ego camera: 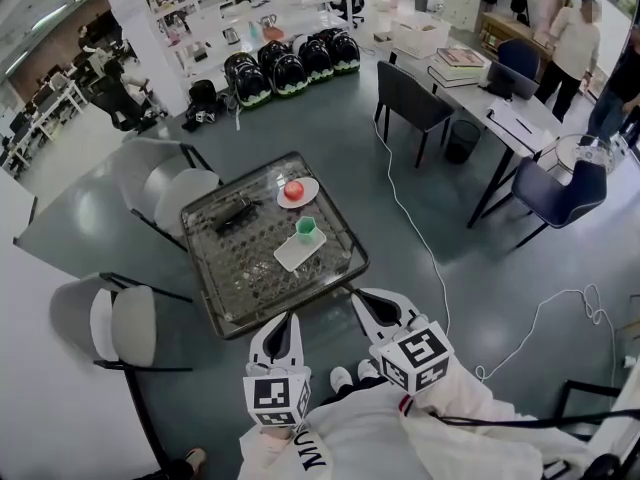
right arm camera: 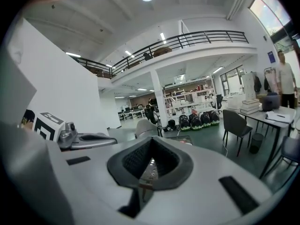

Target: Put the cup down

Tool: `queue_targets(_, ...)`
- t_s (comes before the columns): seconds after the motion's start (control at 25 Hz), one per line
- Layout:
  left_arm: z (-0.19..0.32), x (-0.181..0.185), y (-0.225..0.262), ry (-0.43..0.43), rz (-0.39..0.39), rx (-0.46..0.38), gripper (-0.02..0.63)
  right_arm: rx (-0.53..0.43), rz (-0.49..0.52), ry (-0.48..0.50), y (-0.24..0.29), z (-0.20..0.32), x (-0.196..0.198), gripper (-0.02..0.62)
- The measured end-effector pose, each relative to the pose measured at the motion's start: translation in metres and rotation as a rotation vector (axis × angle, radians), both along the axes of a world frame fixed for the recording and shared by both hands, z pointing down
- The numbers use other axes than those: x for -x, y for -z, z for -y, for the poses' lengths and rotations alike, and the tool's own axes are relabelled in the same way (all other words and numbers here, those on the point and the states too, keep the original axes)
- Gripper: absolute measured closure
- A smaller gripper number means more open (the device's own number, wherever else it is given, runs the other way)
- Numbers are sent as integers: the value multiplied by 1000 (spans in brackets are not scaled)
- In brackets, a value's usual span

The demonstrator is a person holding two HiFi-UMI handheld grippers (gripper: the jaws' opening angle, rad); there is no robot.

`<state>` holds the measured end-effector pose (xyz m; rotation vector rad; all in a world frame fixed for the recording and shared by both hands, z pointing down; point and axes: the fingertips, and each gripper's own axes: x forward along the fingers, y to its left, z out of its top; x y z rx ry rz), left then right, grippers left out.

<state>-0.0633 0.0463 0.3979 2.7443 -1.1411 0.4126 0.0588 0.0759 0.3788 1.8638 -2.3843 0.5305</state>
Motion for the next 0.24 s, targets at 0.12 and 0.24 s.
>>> queue_targets(0.12, 1, 2, 3, 1, 1, -3, 595, 4, -1, 0, 1, 2, 2, 591)
queue_targets(0.24, 2, 5, 6, 1, 4, -8, 595, 13, -2, 2, 0, 2, 5, 591)
